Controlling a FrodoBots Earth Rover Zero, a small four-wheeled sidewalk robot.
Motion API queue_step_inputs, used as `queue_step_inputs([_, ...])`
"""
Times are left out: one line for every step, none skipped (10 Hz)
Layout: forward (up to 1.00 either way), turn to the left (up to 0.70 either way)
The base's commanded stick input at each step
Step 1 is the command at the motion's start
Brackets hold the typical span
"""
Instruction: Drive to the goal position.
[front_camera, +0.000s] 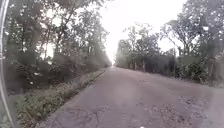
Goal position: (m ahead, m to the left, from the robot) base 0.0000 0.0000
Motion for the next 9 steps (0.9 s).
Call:
queue_step_inputs([0.10,0.01])
queue_step_inputs([0.10,0.01])
queue_step_inputs([0.10,0.01])
queue_step_inputs([0.10,0.01])
queue_step_inputs([0.10,0.01])
queue_step_inputs([0.10,0.01])
queue_step_inputs([0.10,0.01])
queue_step_inputs([0.10,0.01])
queue_step_inputs([0.10,0.01])
